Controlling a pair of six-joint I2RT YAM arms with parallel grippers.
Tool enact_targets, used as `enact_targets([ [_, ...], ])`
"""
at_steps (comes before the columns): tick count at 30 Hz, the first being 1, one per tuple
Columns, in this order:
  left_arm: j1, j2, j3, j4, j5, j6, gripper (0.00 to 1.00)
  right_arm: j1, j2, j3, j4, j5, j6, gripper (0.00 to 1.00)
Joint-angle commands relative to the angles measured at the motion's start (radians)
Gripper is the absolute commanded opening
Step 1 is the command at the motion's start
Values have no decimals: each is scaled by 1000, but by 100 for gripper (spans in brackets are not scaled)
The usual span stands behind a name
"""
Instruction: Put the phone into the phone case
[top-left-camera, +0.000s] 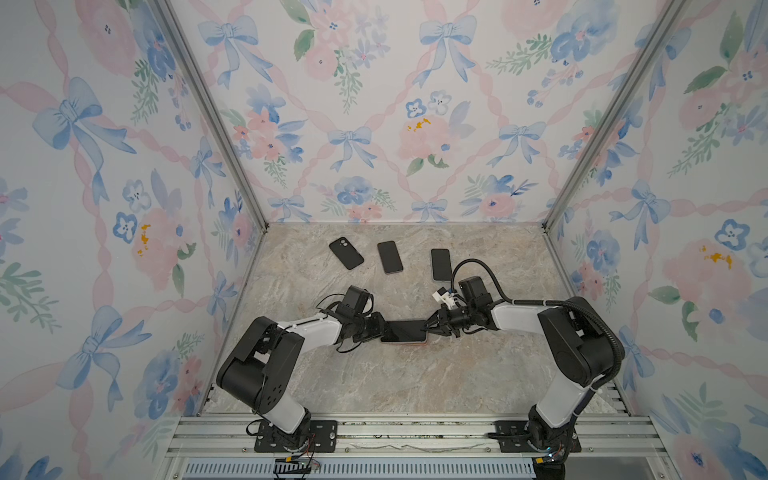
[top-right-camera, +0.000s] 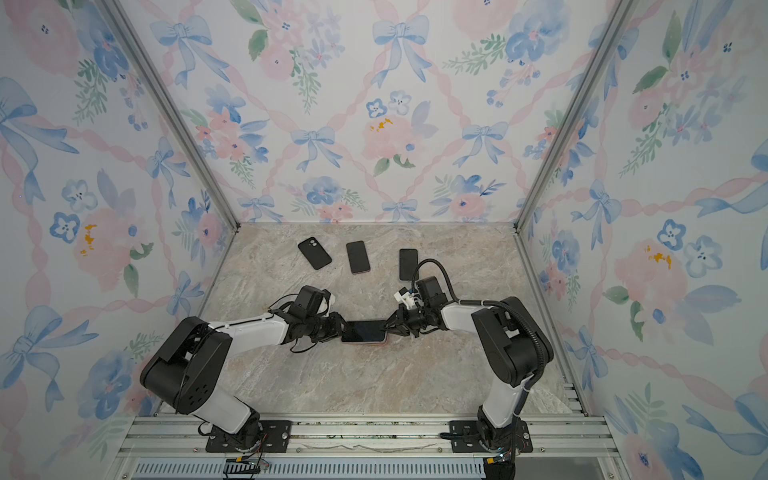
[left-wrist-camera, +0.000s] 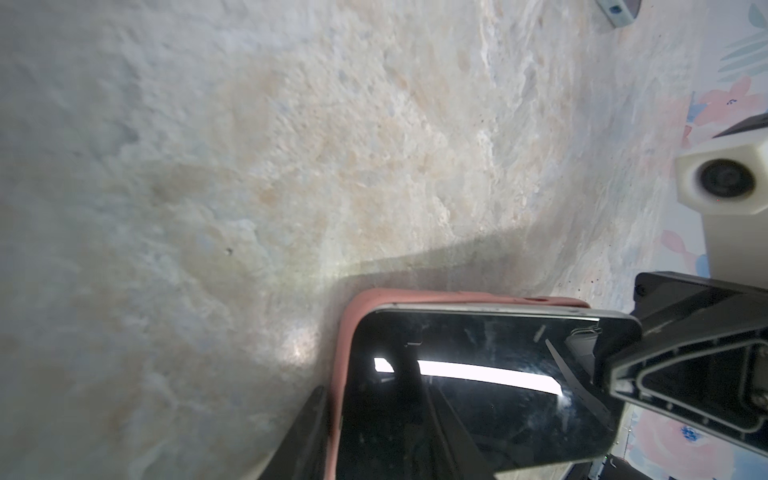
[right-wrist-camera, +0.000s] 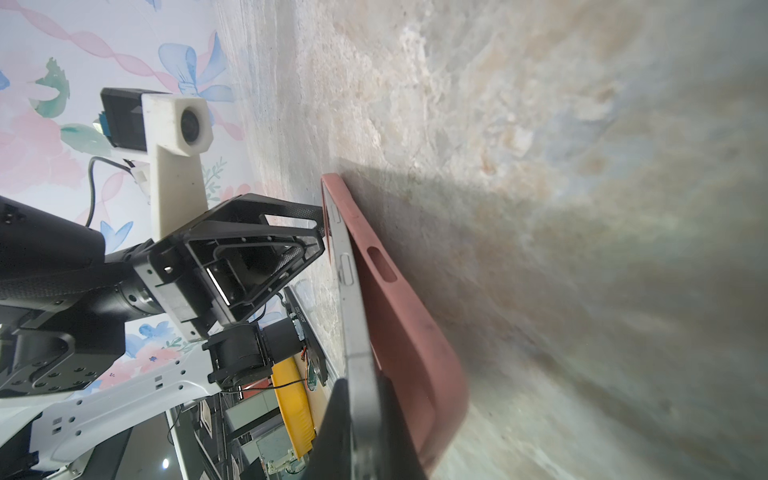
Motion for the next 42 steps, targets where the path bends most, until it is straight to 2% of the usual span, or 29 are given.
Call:
enact_targets([
  [1, -78, 16, 18, 61, 161, -25, 38, 109, 76, 5, -79, 113, 8, 0],
  [9, -80, -13, -15, 69, 148, -15, 38, 102, 35, 48, -160, 118, -34, 2],
  [15, -77, -25, -47, 73, 138, -14, 37, 85, -10, 80, -261, 188, -86, 17],
  [25, -60, -28, -62, 73, 137, -10, 37, 74, -58, 117, -383, 253, -169, 35],
  [36, -46, -54, -81, 55, 119, -7, 34, 114, -96, 210, -614, 447, -249, 54],
  [42, -45, -62, -71, 28, 108, 6, 31, 151, -83, 264, -720, 557, -280, 57],
])
